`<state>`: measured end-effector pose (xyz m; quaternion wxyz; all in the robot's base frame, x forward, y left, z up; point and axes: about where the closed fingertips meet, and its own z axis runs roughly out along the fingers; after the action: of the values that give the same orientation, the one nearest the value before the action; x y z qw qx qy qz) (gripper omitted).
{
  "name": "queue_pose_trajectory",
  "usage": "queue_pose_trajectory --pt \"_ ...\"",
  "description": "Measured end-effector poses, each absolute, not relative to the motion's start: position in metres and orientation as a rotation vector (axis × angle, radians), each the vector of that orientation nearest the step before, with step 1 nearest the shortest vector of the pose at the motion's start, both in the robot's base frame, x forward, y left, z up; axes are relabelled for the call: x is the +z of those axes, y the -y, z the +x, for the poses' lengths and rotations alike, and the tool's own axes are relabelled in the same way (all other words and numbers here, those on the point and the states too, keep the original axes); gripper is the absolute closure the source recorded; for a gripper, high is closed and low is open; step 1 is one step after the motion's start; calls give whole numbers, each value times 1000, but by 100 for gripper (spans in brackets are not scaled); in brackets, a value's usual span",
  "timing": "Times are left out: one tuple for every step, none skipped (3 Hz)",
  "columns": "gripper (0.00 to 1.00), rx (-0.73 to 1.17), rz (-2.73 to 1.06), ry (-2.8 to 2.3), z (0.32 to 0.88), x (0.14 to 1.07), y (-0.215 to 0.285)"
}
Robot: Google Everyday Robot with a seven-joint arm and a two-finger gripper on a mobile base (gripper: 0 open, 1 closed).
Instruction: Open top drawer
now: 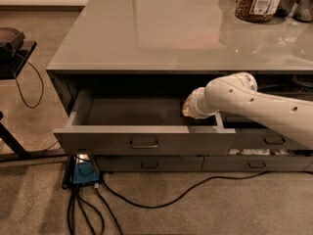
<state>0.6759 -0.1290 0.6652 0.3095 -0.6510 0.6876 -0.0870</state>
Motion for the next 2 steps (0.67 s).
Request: queue_pose_trajectory --pt "100 -192 -1723 -1820 677 650 129" --pt "100 -165 -1730 -1825 678 640 129"
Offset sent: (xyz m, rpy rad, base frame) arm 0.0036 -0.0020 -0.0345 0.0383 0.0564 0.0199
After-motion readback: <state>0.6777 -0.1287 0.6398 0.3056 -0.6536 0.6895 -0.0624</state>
